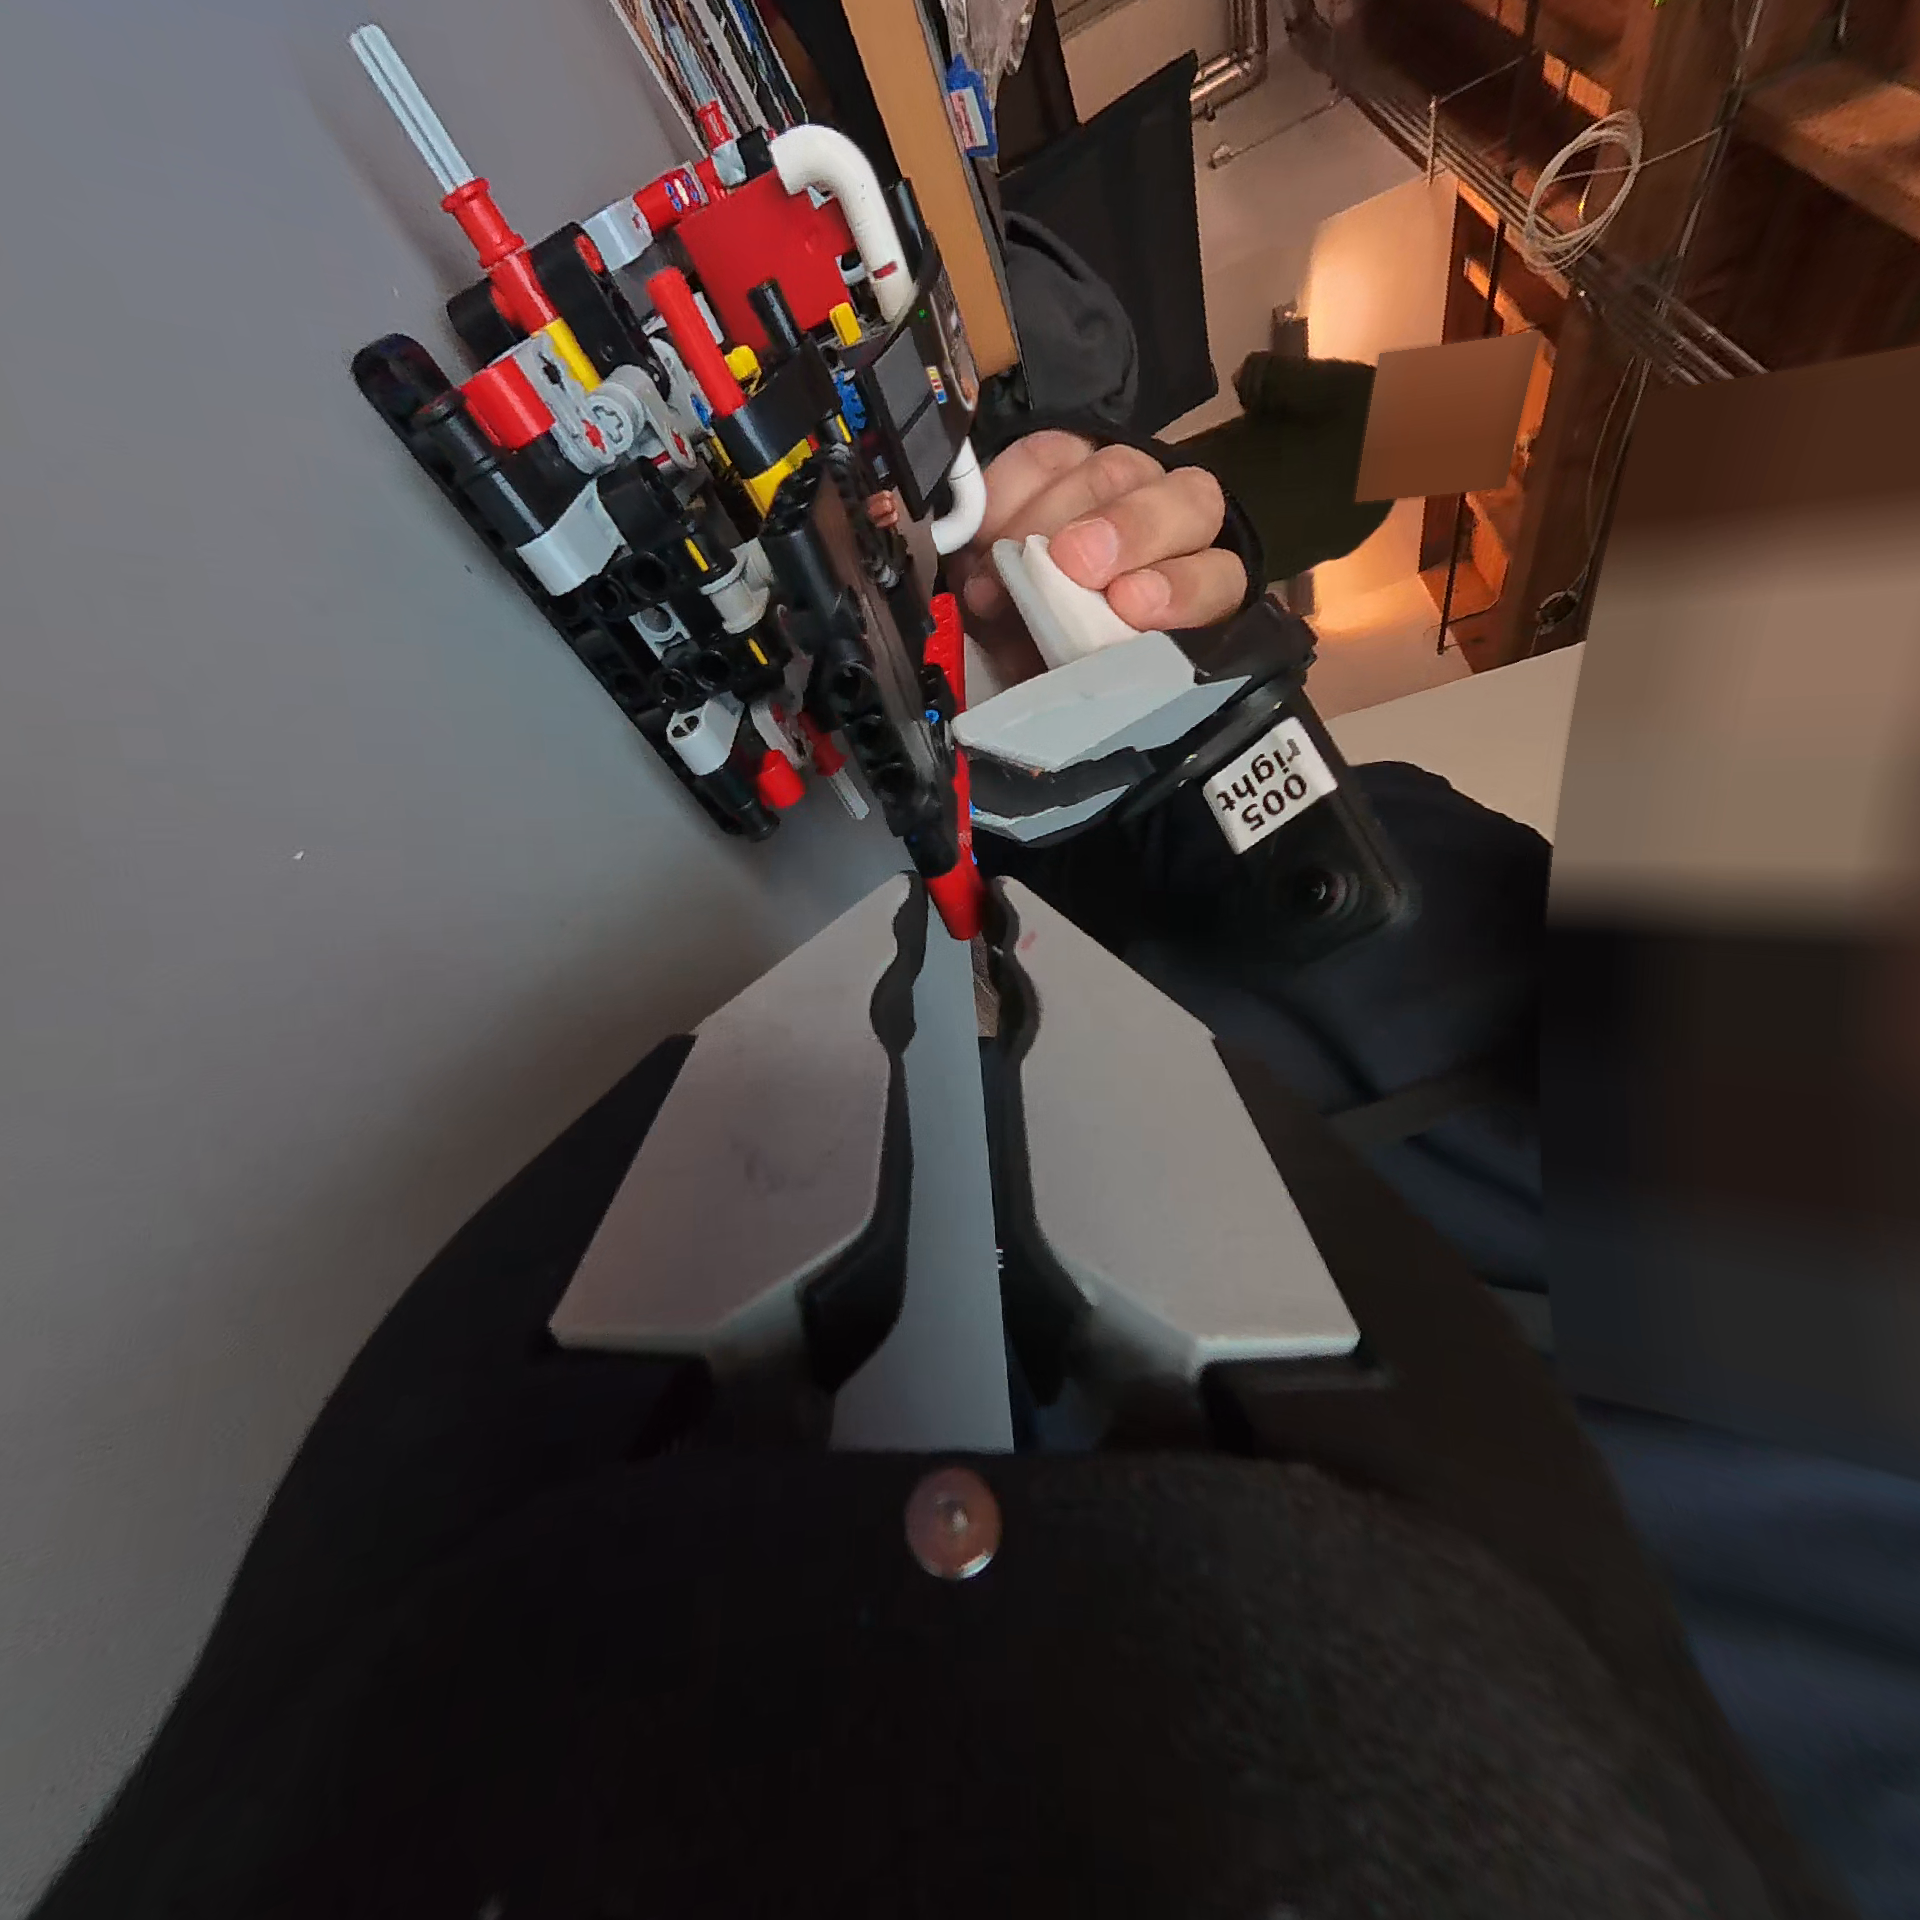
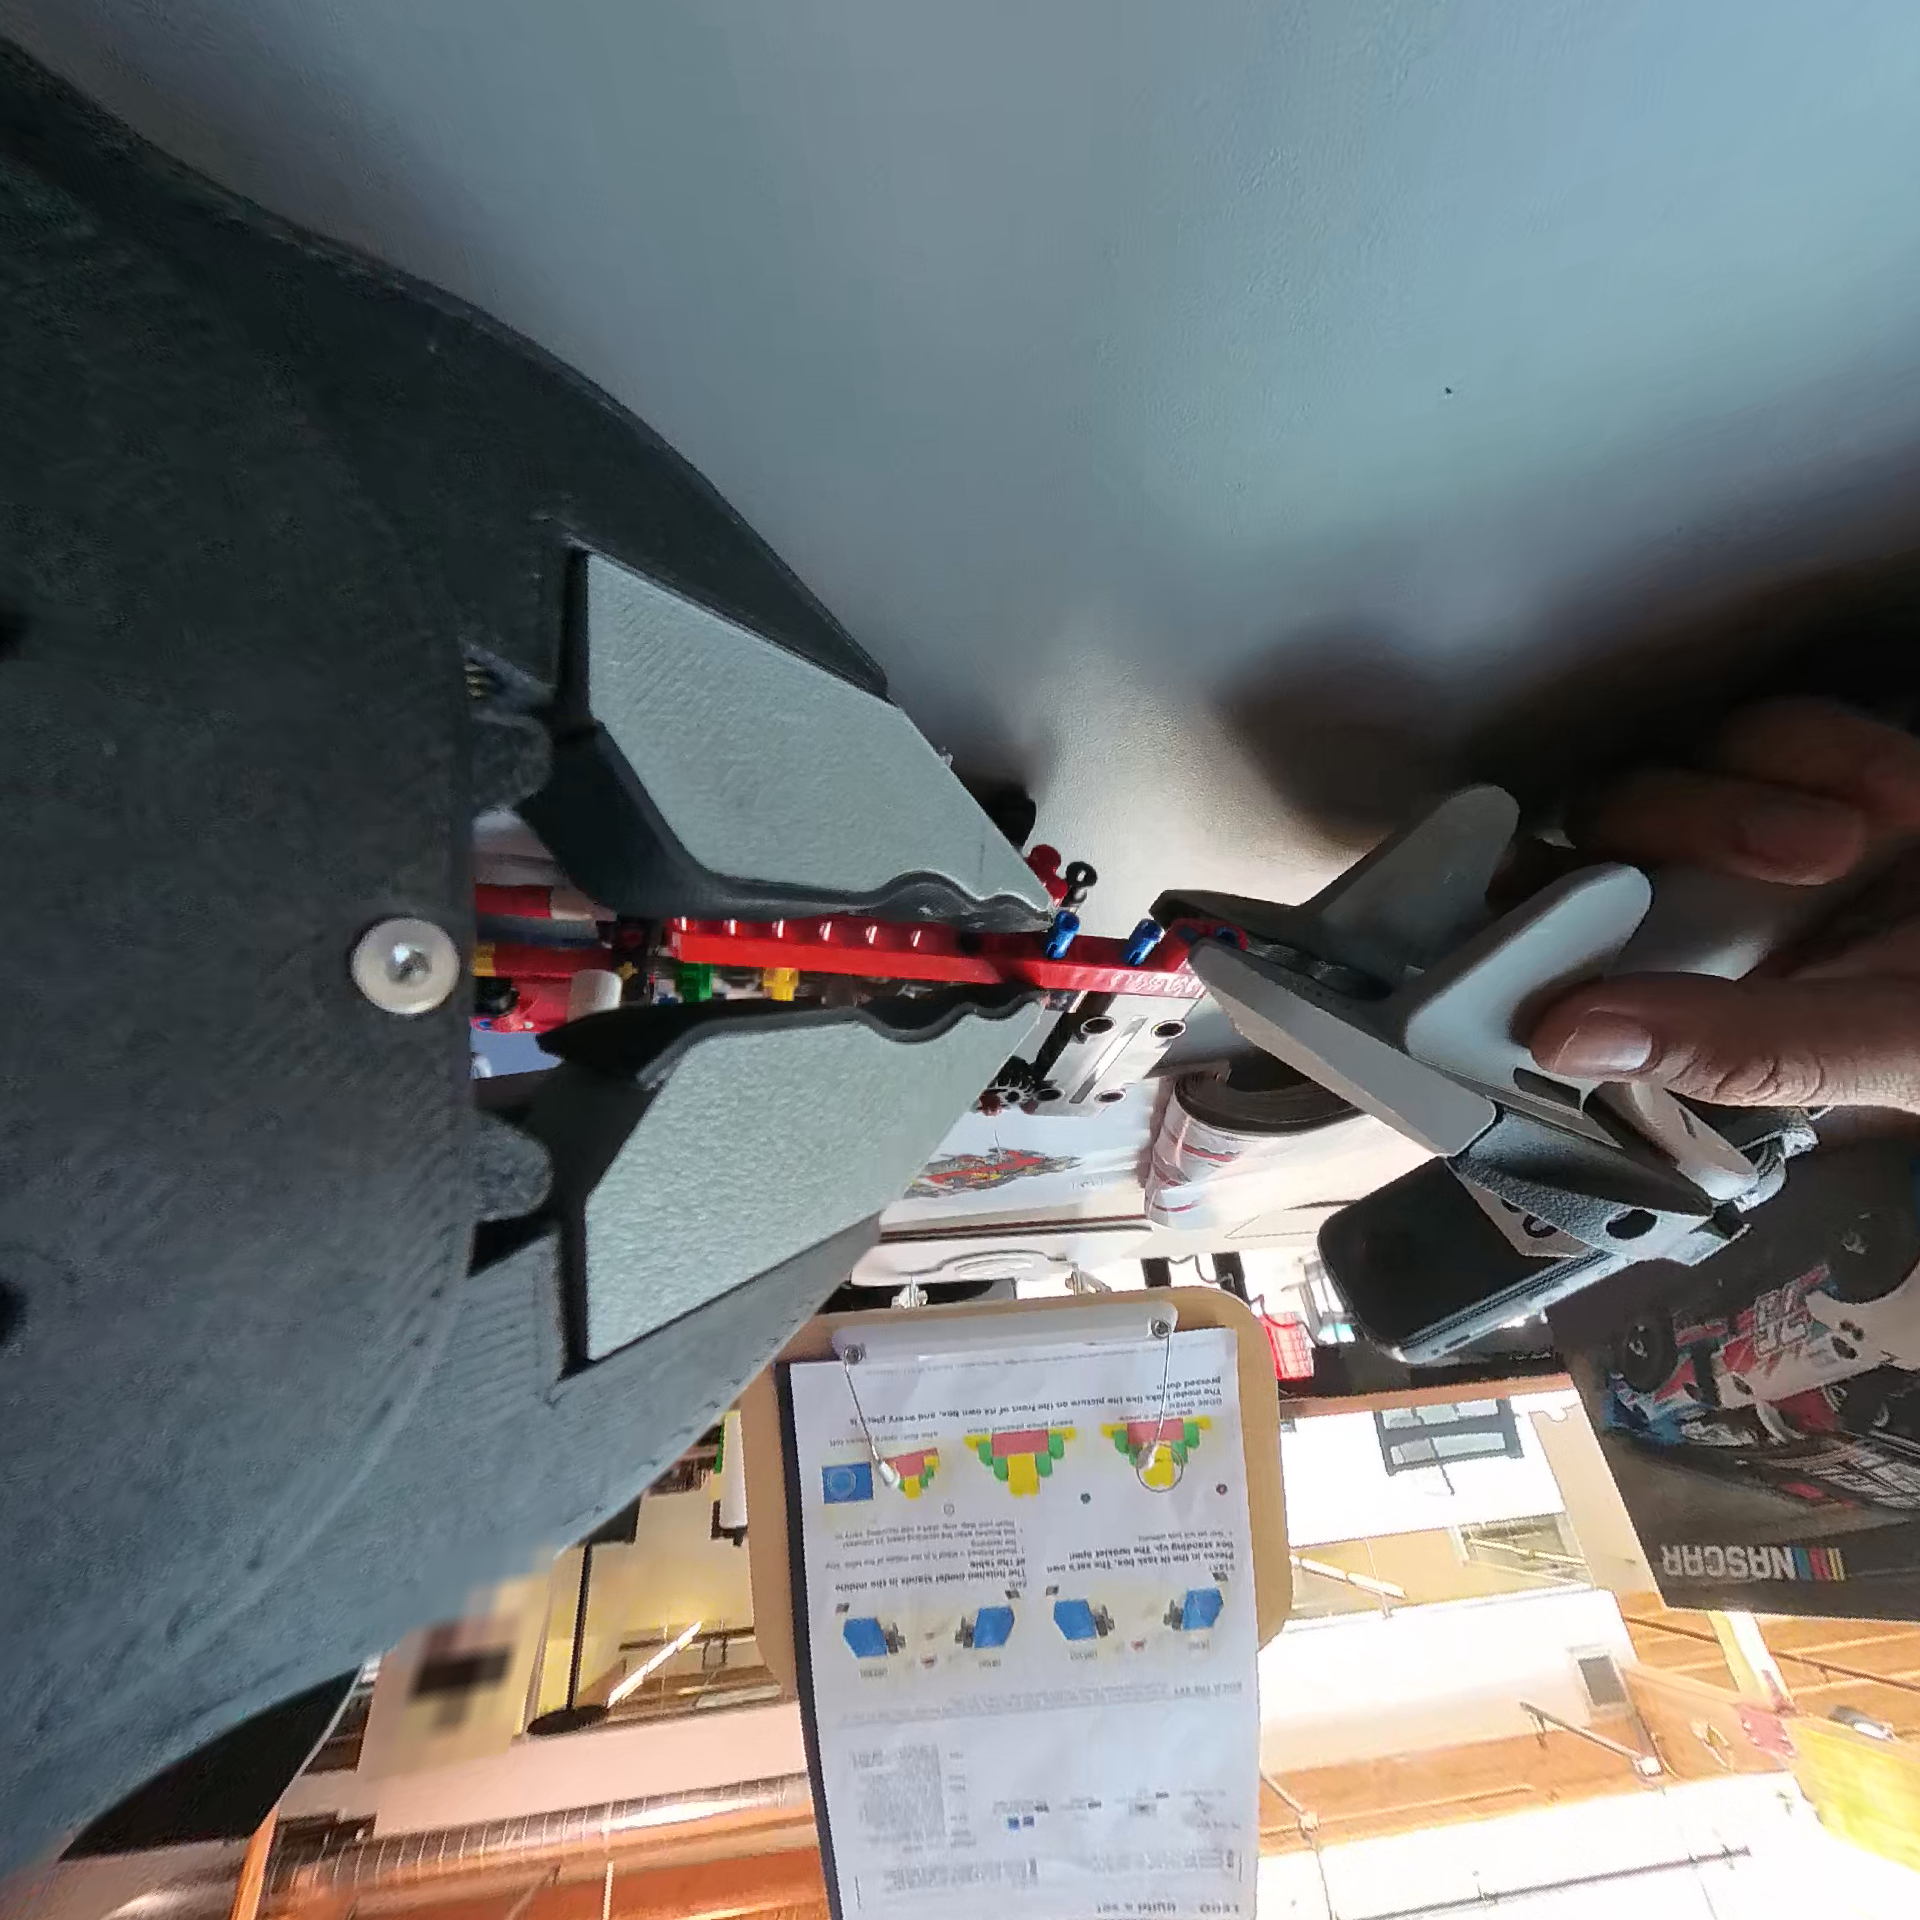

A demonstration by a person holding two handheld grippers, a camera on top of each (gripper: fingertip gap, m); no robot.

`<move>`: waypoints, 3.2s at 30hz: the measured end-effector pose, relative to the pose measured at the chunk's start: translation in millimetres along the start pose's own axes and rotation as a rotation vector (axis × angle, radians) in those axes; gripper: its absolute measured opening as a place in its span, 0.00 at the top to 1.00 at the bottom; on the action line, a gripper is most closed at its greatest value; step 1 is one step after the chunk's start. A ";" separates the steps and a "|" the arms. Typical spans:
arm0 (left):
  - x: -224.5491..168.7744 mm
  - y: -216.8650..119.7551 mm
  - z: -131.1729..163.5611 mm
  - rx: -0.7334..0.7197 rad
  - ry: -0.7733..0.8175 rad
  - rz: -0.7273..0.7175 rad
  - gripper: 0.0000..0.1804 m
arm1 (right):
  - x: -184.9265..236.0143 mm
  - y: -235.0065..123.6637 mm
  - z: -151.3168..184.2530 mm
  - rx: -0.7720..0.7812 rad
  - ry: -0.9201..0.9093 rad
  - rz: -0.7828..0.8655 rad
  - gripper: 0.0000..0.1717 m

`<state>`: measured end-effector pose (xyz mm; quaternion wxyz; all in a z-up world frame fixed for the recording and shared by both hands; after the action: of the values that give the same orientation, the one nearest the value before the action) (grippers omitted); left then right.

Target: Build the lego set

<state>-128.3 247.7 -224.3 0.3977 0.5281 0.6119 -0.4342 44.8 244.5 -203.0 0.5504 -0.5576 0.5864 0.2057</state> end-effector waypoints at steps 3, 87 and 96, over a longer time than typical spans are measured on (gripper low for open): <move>0.9 -0.2 0.3 0.001 -0.014 0.002 0.95 | 0.2 0.4 0.7 -0.004 0.017 -0.014 0.96; 8.5 -1.9 -17.3 -0.045 -0.050 0.003 0.93 | -0.3 5.0 10.9 0.052 0.018 -0.007 0.96; 10.0 2.2 -22.8 -0.024 -0.046 0.005 0.95 | -0.1 5.1 11.7 0.083 -0.014 0.016 0.96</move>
<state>-128.0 272.5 -227.0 0.4189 0.5146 0.6066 -0.4379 45.2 256.1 -208.4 0.5754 -0.5281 0.5950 0.1897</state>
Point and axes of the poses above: each gripper's, where its closed fingertips meet, y out along the fingers, z out of its underside, x = y × z across the jaws, the point moved 9 cm from there along -y, back along the fingers, and after that the axes turned 3 degrees about -y, right-handed, at the moved point
